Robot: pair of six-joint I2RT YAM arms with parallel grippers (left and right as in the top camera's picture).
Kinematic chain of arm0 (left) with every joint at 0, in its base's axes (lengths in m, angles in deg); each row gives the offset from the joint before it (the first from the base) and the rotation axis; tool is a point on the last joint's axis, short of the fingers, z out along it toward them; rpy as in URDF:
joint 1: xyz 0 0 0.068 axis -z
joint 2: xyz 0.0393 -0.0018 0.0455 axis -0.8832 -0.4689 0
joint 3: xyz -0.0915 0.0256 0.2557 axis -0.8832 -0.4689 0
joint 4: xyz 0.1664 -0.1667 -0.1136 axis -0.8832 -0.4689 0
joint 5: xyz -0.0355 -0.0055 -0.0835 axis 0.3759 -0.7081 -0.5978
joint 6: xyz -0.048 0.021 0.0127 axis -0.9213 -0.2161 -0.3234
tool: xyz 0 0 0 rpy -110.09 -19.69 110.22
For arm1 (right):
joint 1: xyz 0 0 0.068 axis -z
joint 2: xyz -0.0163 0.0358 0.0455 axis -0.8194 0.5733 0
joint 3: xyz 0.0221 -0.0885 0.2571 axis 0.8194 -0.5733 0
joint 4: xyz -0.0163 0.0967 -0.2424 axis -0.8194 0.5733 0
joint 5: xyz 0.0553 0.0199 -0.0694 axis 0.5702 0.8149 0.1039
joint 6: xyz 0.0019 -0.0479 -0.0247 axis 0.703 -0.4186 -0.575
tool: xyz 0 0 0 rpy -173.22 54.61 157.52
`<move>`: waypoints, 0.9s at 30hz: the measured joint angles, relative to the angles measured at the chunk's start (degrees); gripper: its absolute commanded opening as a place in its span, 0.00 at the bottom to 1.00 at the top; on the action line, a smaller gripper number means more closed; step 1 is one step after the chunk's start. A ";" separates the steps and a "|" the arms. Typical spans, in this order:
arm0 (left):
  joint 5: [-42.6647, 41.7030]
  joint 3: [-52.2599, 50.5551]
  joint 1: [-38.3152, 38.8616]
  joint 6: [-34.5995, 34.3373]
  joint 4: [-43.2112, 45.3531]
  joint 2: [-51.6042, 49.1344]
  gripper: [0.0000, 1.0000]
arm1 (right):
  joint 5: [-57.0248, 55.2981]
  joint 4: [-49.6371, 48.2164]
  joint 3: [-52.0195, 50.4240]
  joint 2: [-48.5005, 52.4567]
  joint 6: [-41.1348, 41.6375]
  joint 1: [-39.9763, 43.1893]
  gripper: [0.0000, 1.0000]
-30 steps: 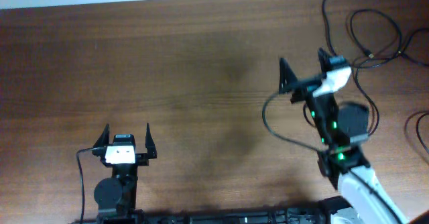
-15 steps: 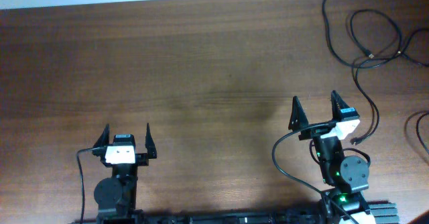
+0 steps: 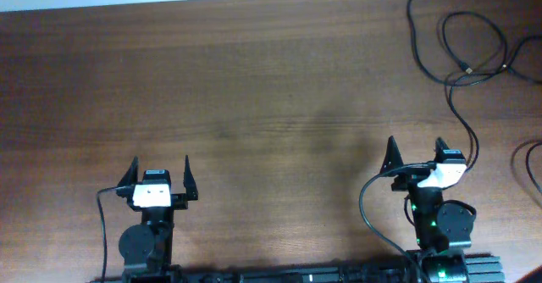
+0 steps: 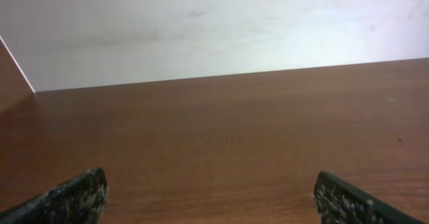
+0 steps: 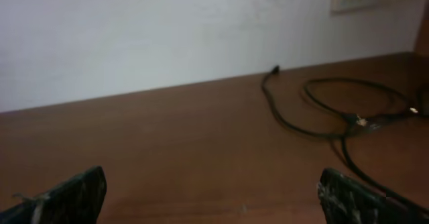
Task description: Untangle cables
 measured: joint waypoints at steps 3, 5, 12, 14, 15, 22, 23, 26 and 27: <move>-0.02 0.00 0.00 0.00 0.00 0.00 0.99 | 0.37 2.45 0.00 -1.53 -0.07 1.31 0.99; 0.00 0.00 0.00 0.00 0.00 0.00 0.99 | 0.57 2.51 0.00 -1.53 -0.50 1.73 0.99; 0.00 0.00 0.00 0.00 0.00 0.00 0.99 | 1.22 2.54 0.00 -1.53 -8.02 1.75 0.99; 0.00 0.00 0.00 0.00 0.00 0.00 0.99 | 1.25 2.54 0.00 -1.53 -10.60 1.75 0.99; 0.00 0.00 0.00 0.00 0.00 0.00 0.99 | 1.29 2.54 0.00 -1.53 -11.76 1.75 0.99; -0.02 0.00 0.00 0.00 0.00 0.00 0.99 | 1.46 2.54 0.00 -1.53 -15.23 1.75 0.99; 0.00 0.00 0.00 0.00 0.00 0.00 0.99 | 1.46 2.54 0.00 -1.53 -15.28 1.75 0.99; 0.00 0.00 0.00 0.00 0.00 0.00 0.99 | 1.46 2.54 0.00 -1.53 -15.43 1.75 0.99; 0.00 0.00 -0.02 0.00 0.00 0.00 0.99 | 1.46 2.54 0.00 -1.53 -15.47 1.75 0.99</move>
